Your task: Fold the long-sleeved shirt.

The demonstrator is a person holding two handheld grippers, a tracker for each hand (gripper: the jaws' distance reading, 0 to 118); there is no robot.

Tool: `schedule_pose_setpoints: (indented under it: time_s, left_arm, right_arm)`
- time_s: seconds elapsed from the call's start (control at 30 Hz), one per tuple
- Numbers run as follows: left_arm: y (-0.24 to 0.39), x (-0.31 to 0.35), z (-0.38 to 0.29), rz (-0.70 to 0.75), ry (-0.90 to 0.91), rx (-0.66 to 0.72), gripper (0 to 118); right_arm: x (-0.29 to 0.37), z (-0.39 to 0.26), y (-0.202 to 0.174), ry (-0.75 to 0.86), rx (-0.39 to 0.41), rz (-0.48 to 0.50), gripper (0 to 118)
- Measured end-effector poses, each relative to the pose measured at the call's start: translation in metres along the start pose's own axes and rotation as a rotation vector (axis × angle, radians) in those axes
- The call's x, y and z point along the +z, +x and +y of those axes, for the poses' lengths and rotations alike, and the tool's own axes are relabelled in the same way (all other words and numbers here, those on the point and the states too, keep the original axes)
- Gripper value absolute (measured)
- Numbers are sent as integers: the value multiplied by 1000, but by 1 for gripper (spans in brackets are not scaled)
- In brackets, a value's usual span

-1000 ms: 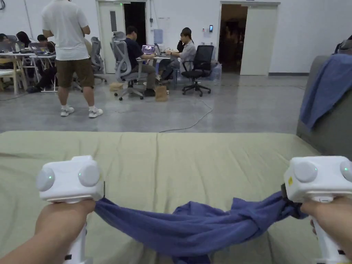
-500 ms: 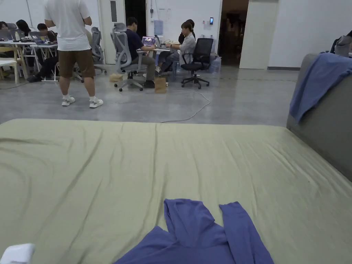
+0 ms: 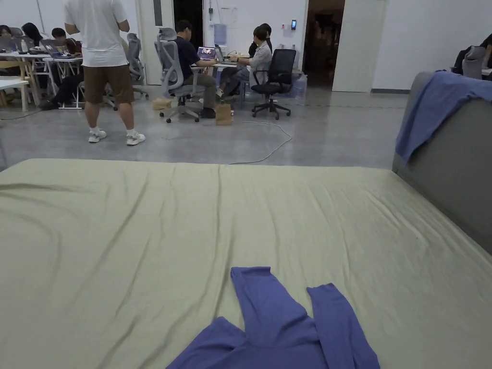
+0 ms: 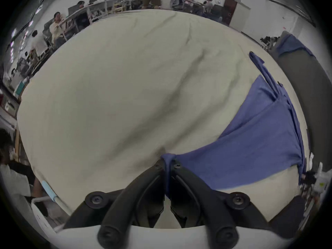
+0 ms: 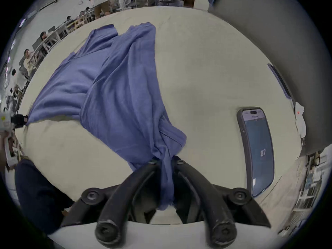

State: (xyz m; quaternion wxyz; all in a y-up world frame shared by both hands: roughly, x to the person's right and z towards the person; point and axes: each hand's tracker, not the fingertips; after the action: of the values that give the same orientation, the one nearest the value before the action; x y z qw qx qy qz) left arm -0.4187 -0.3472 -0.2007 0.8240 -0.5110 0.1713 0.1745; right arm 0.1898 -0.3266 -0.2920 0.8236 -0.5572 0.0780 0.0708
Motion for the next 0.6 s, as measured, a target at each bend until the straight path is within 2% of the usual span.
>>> schedule_pose_setpoints:
  time_s: [0.03, 0.07, 0.1, 0.13, 0.2, 0.27, 0.33, 0.37, 0.4, 0.43, 0.47, 0.5, 0.53, 0.6]
  left_arm:
    - [2, 2, 2, 3, 8, 23, 26]
    - [5, 8, 4, -9, 4, 49, 60]
    - [6, 14, 9, -24, 0, 75, 95]
    - [4, 27, 11, -44, 14, 93, 116]
    - [8, 65, 8, -111, 175, 157, 118]
    - [12, 104, -6, -196, 393, 149, 118]
    - [17, 129, -18, -190, 476, 87, 118]
    - [21, 138, -24, -154, 435, 48, 118]
    - [25, 147, -27, -105, 378, 25, 118]
    - [29, 152, -30, -42, 204, -16, 106]
    - [32, 147, -40, -81, 219, -29, 69]
    - [34, 146, -50, -107, 232, -31, 7]
    - [38, 140, -58, -100, 229, -30, 0]
    - [39, 129, -63, -94, 183, -28, 0]
  right_arm:
    - [7, 3, 4, -18, -23, -10, 67]
    - [13, 7, 9, -41, -54, -19, 93]
    - [22, 9, 14, -59, -76, -59, 104]
    - [38, 7, 17, -19, -98, -121, 104]
    - [79, 0, 26, 154, -130, -111, 104]
    - [116, -9, 26, 219, -150, -22, 105]
    - [142, -18, 19, 274, -206, 39, 105]
    - [151, -22, 13, 306, -220, 78, 104]
    - [155, -26, 6, 324, -218, 116, 103]
    - [157, -30, -1, 351, -217, 144, 89]
    - [158, -33, -11, 371, -215, 150, 62]
    - [156, -33, -21, 358, -210, 138, 17]
    - [152, -31, -31, 349, -204, 134, 0]
    - [143, -28, -45, 333, -167, 160, 0]
